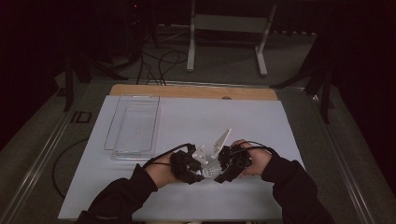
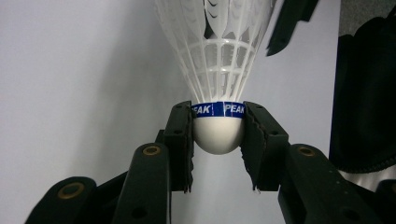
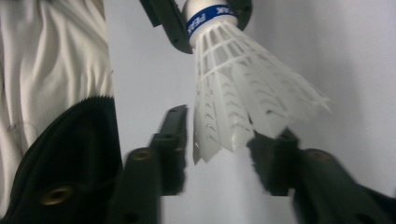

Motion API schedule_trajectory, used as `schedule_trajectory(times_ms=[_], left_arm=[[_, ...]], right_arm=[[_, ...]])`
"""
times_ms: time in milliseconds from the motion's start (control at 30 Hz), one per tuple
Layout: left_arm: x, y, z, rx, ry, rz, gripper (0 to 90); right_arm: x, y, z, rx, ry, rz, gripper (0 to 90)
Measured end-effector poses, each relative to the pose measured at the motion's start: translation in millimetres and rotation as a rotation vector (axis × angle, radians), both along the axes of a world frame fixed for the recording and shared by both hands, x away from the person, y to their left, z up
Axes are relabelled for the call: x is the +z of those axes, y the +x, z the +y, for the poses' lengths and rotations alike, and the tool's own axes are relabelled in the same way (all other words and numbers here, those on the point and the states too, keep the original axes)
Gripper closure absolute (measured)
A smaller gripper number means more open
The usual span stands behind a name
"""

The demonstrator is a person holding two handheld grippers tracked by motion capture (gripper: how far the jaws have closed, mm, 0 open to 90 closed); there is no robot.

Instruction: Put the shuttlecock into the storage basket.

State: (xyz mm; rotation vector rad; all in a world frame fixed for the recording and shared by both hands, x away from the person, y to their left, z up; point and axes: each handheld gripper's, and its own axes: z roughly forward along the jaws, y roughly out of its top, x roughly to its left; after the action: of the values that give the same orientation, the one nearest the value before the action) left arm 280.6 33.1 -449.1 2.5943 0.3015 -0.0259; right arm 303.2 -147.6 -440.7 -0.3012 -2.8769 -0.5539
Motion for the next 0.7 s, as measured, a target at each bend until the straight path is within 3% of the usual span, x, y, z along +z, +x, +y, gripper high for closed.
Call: schedule_trajectory(times_ms=[67,367,533,700], left_arm=[[0.0,1.1,2.2,0.005,0.001,0.004,66.0],[-1.2,4.4,11.8,0.04,0.024,0.015,66.0],[-1.4,6.3,17.0,0.055,0.037,0.022,66.0],[-1.3,9.6,24.5,0.081,0.045,0.03,66.0]], right_arm=[[0.3,1.4,-0.8,-0.012,0.024,-0.013,50.2],[-1.7,4.3,-3.2,-0.074,0.038,-0.043,35.9],[-4.3,7.1,-5.7,-0.125,0.035,-0.086,28.2],[-3.9,8.4,-9.7,-0.149,0.079,-0.121,21.4]])
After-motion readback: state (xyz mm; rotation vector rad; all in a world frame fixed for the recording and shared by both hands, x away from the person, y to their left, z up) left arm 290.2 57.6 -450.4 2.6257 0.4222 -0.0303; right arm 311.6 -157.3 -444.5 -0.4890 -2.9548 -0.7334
